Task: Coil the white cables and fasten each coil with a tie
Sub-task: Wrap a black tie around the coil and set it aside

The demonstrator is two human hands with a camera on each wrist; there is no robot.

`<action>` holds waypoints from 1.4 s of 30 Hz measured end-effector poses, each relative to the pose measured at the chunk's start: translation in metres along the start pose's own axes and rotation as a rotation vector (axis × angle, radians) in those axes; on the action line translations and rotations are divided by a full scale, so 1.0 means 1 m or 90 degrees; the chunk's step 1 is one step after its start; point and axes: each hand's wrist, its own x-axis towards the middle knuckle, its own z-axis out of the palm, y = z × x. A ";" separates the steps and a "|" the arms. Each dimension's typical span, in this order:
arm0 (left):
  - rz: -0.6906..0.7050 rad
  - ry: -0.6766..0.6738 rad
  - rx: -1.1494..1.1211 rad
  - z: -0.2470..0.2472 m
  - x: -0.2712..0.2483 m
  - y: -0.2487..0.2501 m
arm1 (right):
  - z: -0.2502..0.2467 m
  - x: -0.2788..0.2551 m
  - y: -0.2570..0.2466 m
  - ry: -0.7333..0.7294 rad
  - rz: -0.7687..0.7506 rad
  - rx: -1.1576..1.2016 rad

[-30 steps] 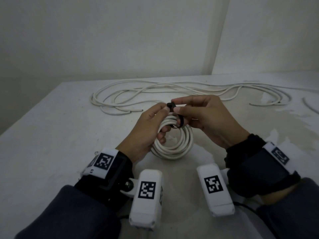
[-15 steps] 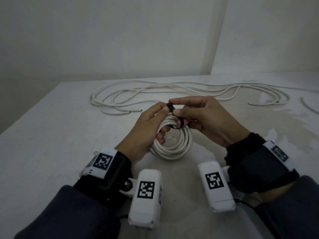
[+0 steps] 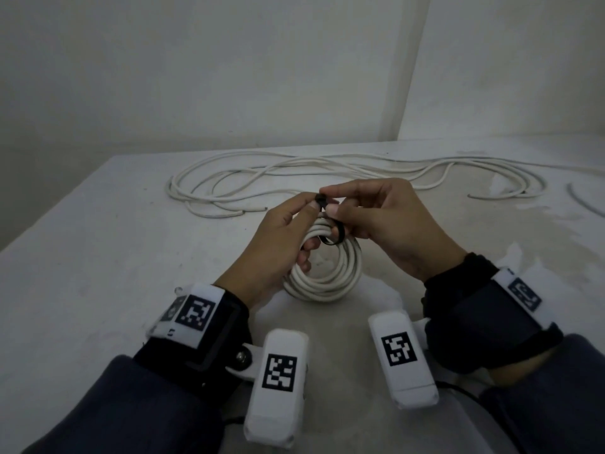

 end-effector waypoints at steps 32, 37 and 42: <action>-0.022 -0.056 0.018 0.003 -0.002 0.003 | -0.004 -0.002 -0.005 0.077 0.068 -0.012; -0.053 -0.063 0.006 0.003 0.000 0.003 | -0.003 -0.001 -0.004 0.127 0.082 0.008; -0.108 -0.110 0.034 0.010 0.000 0.005 | -0.009 0.001 -0.006 0.261 0.026 0.019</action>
